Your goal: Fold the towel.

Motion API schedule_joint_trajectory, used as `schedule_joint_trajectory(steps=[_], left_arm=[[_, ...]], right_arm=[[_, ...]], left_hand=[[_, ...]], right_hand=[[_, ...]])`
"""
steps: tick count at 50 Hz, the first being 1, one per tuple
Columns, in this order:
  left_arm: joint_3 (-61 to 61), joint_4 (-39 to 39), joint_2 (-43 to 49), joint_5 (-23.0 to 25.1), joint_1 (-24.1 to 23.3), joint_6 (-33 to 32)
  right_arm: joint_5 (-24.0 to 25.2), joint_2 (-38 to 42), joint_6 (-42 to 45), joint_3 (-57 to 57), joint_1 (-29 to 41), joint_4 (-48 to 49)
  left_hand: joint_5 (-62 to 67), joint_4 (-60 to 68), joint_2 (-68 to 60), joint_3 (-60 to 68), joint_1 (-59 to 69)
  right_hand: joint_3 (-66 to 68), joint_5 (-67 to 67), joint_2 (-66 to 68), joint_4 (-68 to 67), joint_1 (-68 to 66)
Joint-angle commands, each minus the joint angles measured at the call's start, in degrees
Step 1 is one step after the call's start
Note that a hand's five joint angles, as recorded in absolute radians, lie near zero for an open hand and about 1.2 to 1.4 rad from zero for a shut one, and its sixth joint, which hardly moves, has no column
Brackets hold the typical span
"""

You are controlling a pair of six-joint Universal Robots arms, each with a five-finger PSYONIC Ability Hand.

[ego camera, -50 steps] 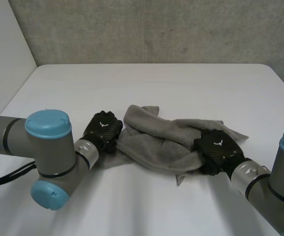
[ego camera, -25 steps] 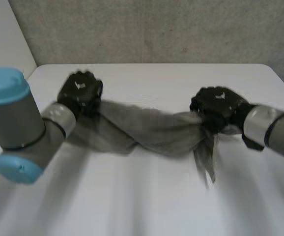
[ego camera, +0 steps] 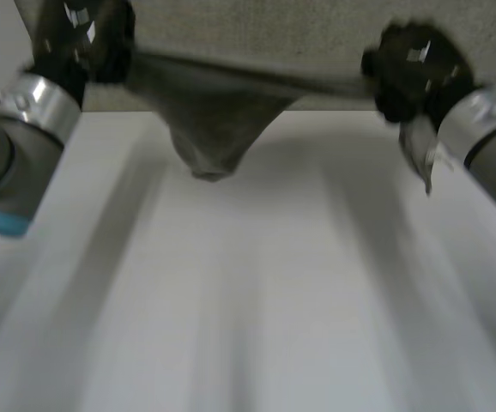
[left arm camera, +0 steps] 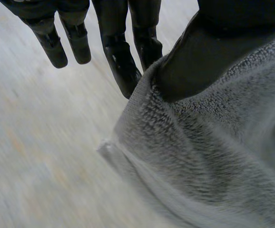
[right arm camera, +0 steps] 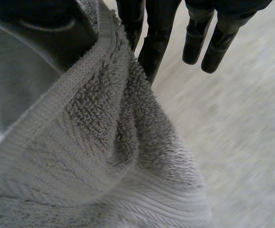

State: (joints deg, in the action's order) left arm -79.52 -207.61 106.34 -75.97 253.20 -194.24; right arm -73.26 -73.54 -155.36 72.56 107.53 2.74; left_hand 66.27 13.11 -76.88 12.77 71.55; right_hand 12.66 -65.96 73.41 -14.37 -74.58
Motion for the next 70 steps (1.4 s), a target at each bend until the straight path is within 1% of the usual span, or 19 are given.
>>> schedule_joint_trajectory(steps=[1, 7, 11, 14, 16, 19, 21, 24, 33, 38, 41, 42, 43, 49, 51, 54, 56, 59, 70], left_arm=[[-11.36, -0.95, 2.38, 0.39, 1.24, -0.08], [-18.74, -1.92, 5.55, 0.91, 2.82, -0.26], [-21.02, -1.40, 5.99, 3.02, 2.73, -0.17], [-21.29, -0.61, 5.02, 3.37, 2.56, -0.26], [-21.38, 0.09, 4.06, 3.38, 2.65, -0.17], [-21.55, 1.15, 2.39, 3.38, 2.73, -0.17], [-21.55, 1.42, 2.03, 3.29, 2.73, 0.00], [-21.64, 1.68, 1.85, 3.20, 2.91, 0.09], [-21.82, 2.91, 1.77, 3.20, 3.00, 0.53], [-21.82, 3.09, 1.68, 3.02, 3.00, 0.62], [-21.82, 3.26, 1.68, 2.94, 3.00, 0.62], [-21.82, 3.26, 1.68, 2.94, 3.00, 0.62], [-21.82, 3.44, 1.77, 2.85, 3.00, 0.62], [-21.82, 4.93, 1.24, 2.76, 3.87, 0.53], [-21.82, 5.89, 0.19, 2.76, 4.22, 0.53], [-21.73, 8.18, -2.70, 2.85, 4.84, 0.62], [-21.64, 9.14, -4.37, 3.02, 5.28, 0.71], [-21.38, 10.99, -8.41, 3.20, 6.16, 0.80], [-19.45, 14.86, -20.46, 3.55, 6.51, 2.90]], right_arm=[[1.36, 2.51, 7.34, 11.26, -0.65, 0.59], [3.03, 6.38, 12.71, 18.57, -2.93, 0.51], [2.86, 7.10, 12.98, 20.25, -3.73, 0.77], [2.16, 7.10, 11.49, 21.57, -3.99, 3.14], [0.93, 7.01, 8.51, 22.97, -5.22, 6.21], [-0.13, 7.10, 6.74, 23.33, -5.66, 7.54], [-2.84, 7.36, 3.68, 23.41, -6.19, 8.94], [-4.69, 7.27, 0.69, 23.33, -7.33, 9.12], [-5.23, 7.45, -7.15, 23.15, -8.03, 9.03], [-5.05, 7.54, -7.94, 23.50, -8.12, 9.12], [-4.88, 7.89, -8.02, 23.50, -8.21, 8.95], [-5.05, 8.06, -8.02, 23.59, -8.73, 8.68], [-4.88, 7.98, -7.85, 23.42, -9.43, 8.42], [-2.77, 4.99, -5.92, 23.33, -11.02, 5.78], [0.38, -0.61, -3.21, 23.50, -13.82, 2.72], [2.24, -3.19, -1.61, 23.50, -15.33, 1.30], [6.00, -7.12, 1.10, 23.06, -17.52, -1.59], [8.39, -10.29, 2.60, 21.84, -18.23, -4.75], [9.80, -20.49, 8.14, 15.60, -18.06, -10.39]], left_hand=[[3.73, -3.11, -3.12, -2.77, 8.45], [3.73, -3.11, -3.12, -2.77, 8.45], [3.73, -3.11, -3.12, -2.77, 8.45], [3.73, -3.11, -3.12, -2.77, 8.45], [3.73, -3.11, -3.12, -2.77, 8.45], [3.73, -3.11, -3.12, -2.77, 8.45], [3.73, -3.11, -3.12, -2.77, 8.45], [3.73, -3.11, -3.12, -2.77, 8.45], [3.73, -3.11, -3.12, -2.77, 8.45], [3.73, -3.11, -3.12, -2.77, 8.45], [3.73, -3.11, -3.12, -2.77, 8.45], [3.73, -3.11, -3.12, -2.77, 8.45], [3.73, -3.11, -3.12, -2.77, 8.45], [3.73, -3.11, -3.12, -2.77, 8.45], [3.73, -3.11, -3.12, -2.77, 8.45], [3.73, -3.11, -3.12, -2.77, 8.45], [3.73, -3.11, -3.12, -2.77, 8.45], [3.73, -3.11, -3.12, -2.77, 8.45], [3.73, -3.11, -3.12, -2.77, 8.45]], right_hand=[[-2.66, -4.04, 6.59, 4.37, -5.42], [-2.66, -4.04, 6.59, 4.37, -5.42], [-2.66, -3.77, 6.31, 4.37, -5.15], [-2.66, -1.24, 3.79, 4.37, -2.62], [-2.66, 10.30, -7.75, 4.37, 8.92], [-2.66, 14.74, -12.19, 4.37, 13.36], [-2.66, 22.10, -19.55, 4.37, 20.72], [-2.66, 25.49, -22.95, 4.37, 24.11], [-2.66, 32.40, -29.86, 4.37, 31.02], [-2.66, 29.71, -27.16, 4.37, 28.33], [-2.66, 23.15, -20.60, 4.37, 21.77], [-2.66, 14.82, -12.28, 4.37, 13.44], [-2.66, -3.85, 6.40, 4.37, -5.23], [-2.66, -4.04, 6.59, 4.37, -5.42], [-2.66, -4.04, 6.59, 4.37, -5.42], [-2.66, -4.04, 6.59, 4.37, -5.42], [-2.66, -4.04, 6.59, 4.37, -5.42], [-2.66, -4.04, 6.59, 4.37, -5.42], [-2.66, -4.04, 6.59, 4.37, -5.42]])
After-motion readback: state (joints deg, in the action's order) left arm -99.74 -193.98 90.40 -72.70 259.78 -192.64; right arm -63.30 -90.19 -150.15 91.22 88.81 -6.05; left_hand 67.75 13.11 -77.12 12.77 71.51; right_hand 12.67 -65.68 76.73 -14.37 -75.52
